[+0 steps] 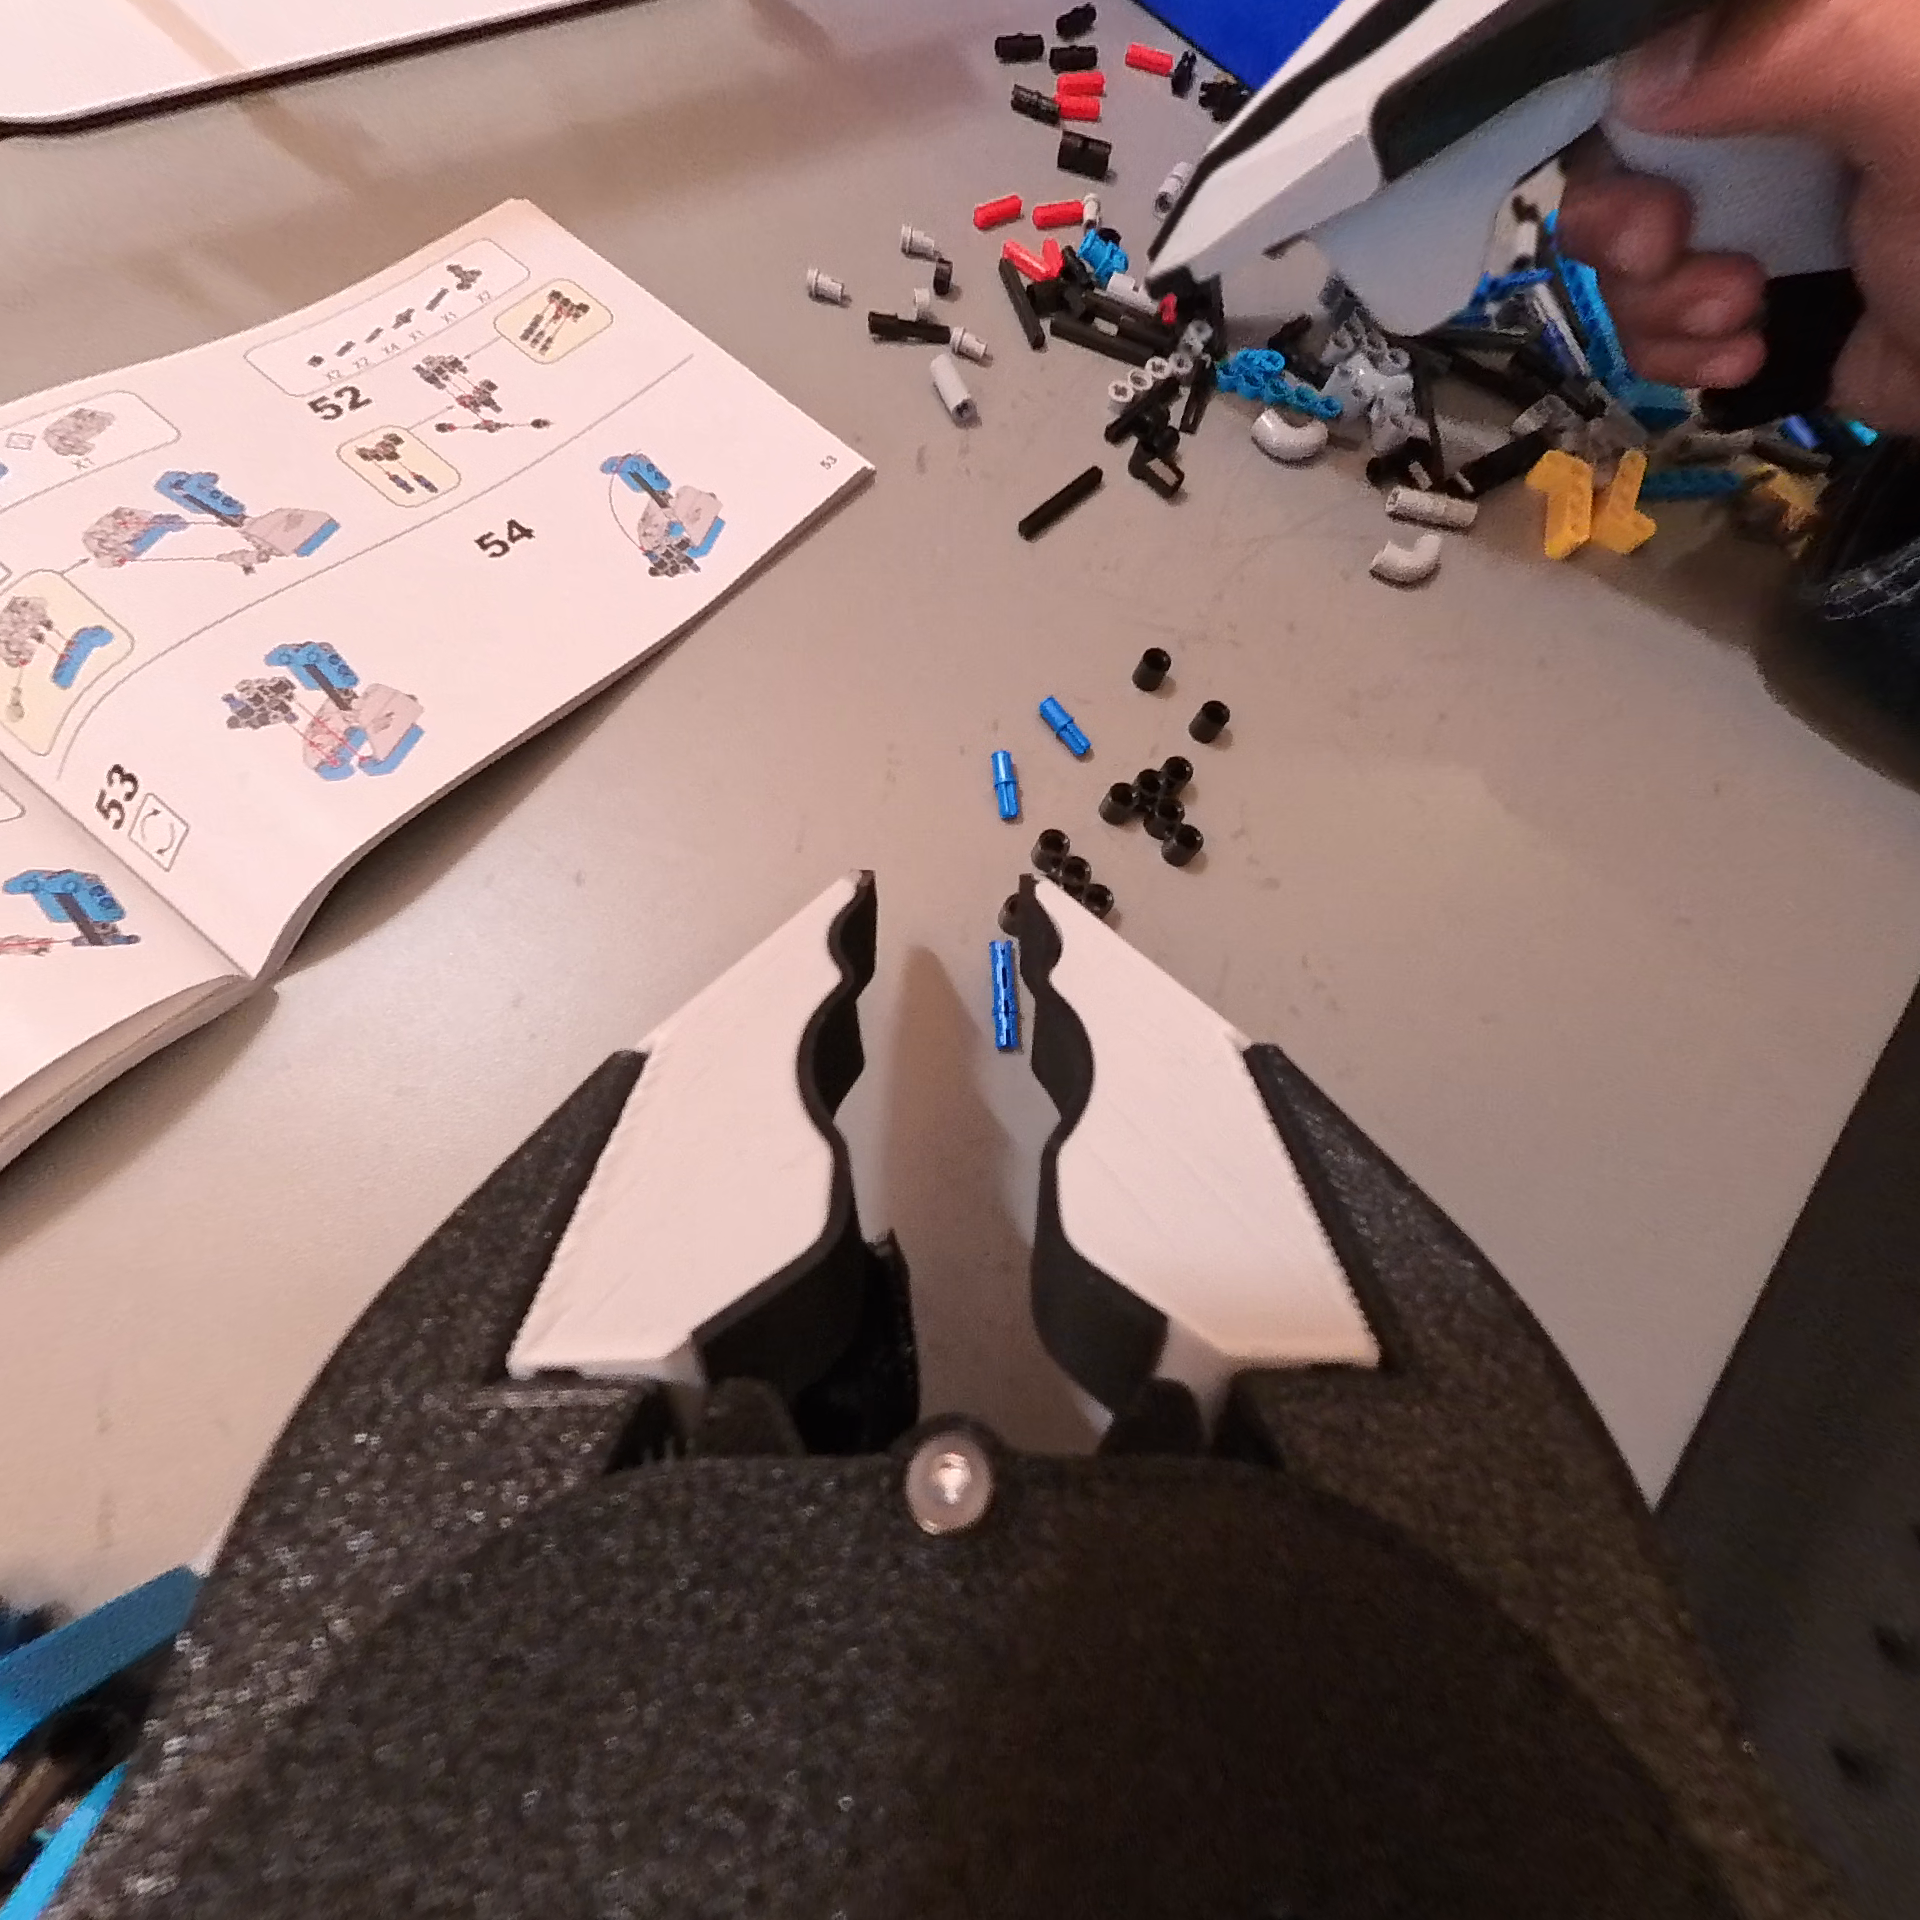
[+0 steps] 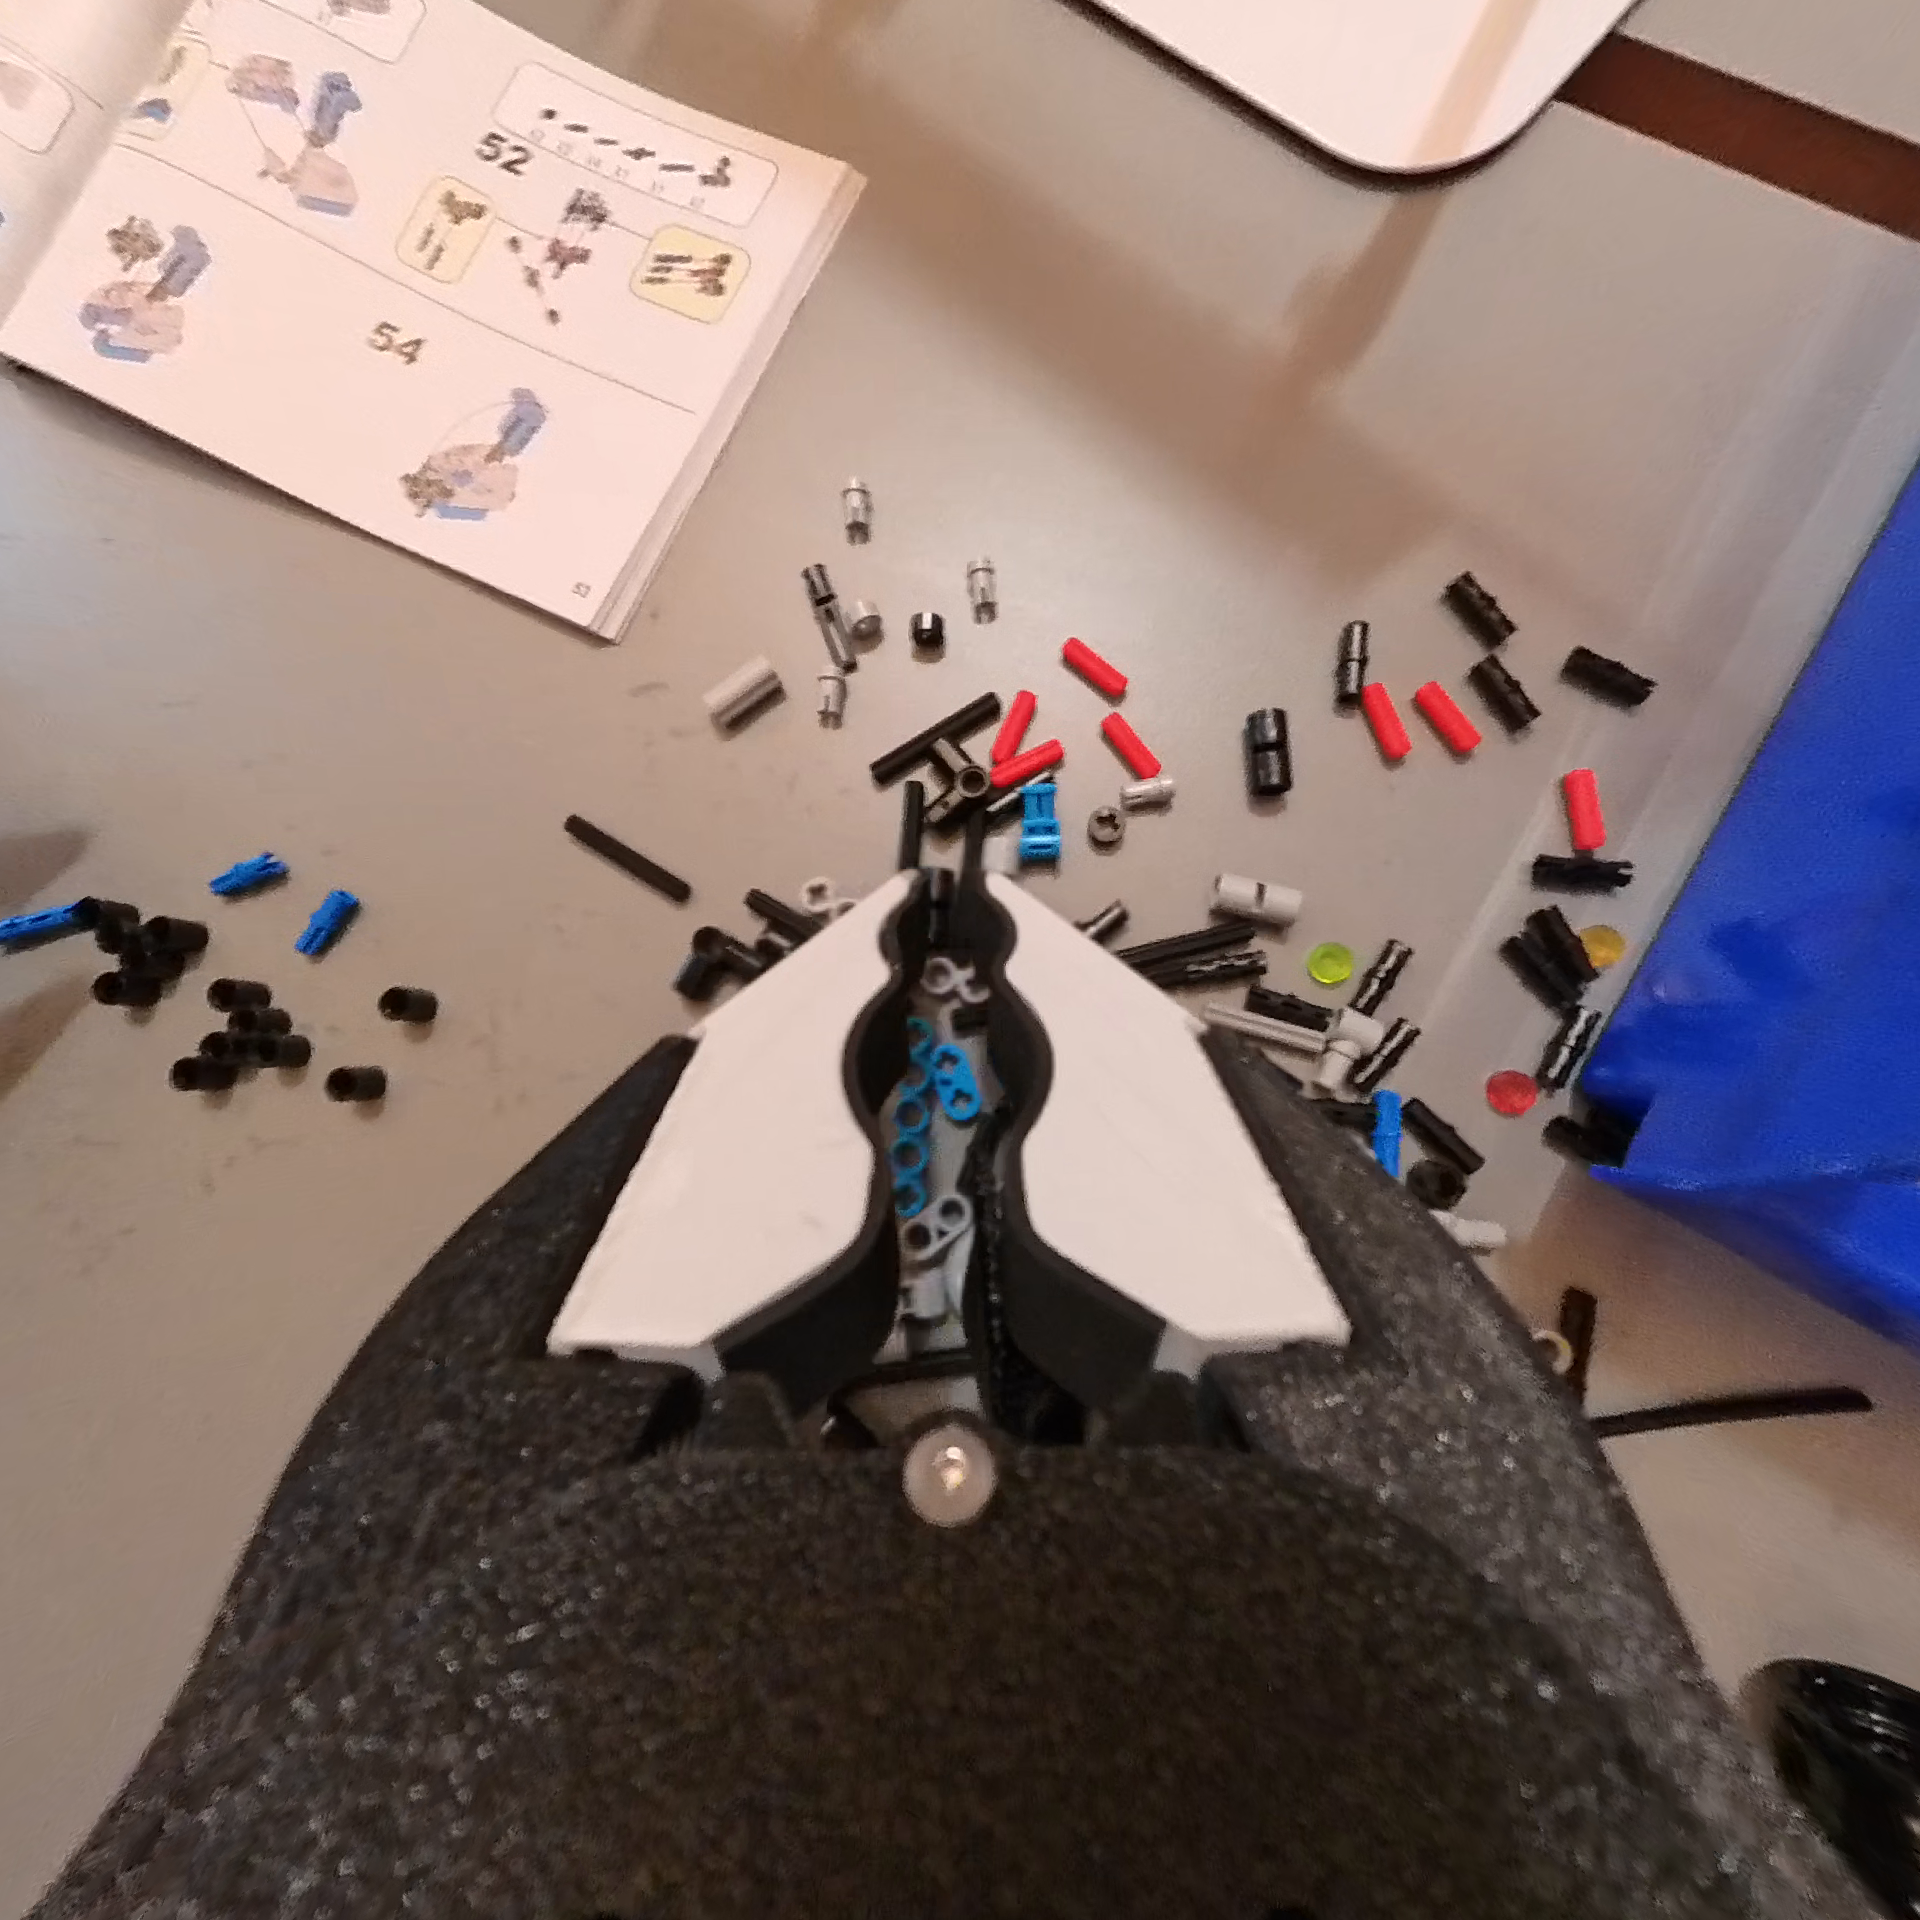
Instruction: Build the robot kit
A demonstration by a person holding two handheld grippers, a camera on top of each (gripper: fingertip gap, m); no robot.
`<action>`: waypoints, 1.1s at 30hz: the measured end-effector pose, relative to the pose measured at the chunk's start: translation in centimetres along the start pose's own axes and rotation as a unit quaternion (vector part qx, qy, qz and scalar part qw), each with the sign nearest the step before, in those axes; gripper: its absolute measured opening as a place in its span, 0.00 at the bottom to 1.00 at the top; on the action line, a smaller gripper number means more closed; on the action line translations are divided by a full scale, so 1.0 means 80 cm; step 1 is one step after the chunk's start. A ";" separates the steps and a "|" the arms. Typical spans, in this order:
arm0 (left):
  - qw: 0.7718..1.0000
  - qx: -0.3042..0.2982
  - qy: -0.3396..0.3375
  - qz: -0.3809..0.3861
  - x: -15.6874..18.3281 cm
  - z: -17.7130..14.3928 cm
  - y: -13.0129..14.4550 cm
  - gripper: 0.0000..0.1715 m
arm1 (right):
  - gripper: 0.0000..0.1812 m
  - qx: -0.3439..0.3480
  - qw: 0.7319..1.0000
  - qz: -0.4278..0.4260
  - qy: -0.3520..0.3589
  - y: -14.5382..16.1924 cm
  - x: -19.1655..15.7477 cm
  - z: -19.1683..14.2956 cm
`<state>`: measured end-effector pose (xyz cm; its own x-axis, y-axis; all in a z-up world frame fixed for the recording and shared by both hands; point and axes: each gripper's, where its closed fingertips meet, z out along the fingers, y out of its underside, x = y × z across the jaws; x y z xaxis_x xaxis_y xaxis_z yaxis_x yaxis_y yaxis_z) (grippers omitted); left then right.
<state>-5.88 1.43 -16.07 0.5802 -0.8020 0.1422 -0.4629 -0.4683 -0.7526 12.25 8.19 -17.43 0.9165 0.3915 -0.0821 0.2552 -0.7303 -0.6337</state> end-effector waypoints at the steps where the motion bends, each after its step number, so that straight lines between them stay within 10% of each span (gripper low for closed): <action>1: 1.000 0.000 0.000 0.000 0.000 0.000 0.000 0.16 | 0.04 0.001 1.000 0.005 0.000 -0.001 0.003 0.001; 33: 1.000 -0.001 0.006 -0.007 0.000 0.000 0.001 0.16 | 0.07 -0.027 0.999 0.020 0.020 -0.006 0.027 0.020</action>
<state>-5.90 1.39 -16.12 0.5780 -0.8000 0.1611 -0.4555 -0.4800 -0.7497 13.58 10.29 -18.56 0.9375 0.3399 -0.0752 0.2337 -0.7746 -0.5876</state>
